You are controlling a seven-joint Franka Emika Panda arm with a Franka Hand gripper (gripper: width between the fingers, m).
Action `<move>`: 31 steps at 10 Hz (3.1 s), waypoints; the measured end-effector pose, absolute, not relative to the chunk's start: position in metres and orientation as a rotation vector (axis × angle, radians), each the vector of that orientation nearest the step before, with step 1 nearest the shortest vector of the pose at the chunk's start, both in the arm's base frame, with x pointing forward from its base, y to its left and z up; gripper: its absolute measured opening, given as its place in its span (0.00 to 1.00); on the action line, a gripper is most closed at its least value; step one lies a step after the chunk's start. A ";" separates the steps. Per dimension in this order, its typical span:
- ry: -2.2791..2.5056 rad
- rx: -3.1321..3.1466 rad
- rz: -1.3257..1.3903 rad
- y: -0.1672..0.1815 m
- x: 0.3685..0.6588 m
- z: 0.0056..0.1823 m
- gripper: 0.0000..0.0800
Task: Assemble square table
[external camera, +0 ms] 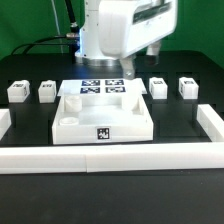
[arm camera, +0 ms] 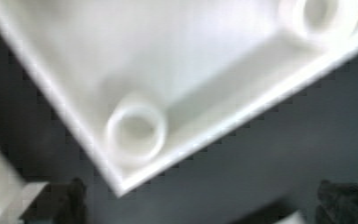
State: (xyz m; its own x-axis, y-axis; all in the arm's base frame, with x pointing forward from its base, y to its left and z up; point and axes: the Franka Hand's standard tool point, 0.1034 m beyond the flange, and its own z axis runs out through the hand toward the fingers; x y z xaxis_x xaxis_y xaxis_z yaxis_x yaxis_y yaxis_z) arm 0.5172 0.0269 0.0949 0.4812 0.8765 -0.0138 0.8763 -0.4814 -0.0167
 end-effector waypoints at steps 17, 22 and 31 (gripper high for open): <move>-2.079 -2.276 0.017 -0.027 0.434 0.007 0.07; -2.079 -2.277 0.017 -0.028 0.434 0.007 0.07; -2.056 -2.297 -0.080 0.072 0.489 0.006 0.07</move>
Offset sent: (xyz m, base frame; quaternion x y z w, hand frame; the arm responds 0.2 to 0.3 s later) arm -0.0570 -0.0339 -0.0499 -0.0007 0.0598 -0.2419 0.9685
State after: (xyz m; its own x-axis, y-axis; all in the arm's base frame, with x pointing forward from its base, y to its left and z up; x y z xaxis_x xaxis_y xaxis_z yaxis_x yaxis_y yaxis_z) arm 0.4888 0.0723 0.0058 0.1105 0.9909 0.0774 0.9939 -0.1102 -0.0087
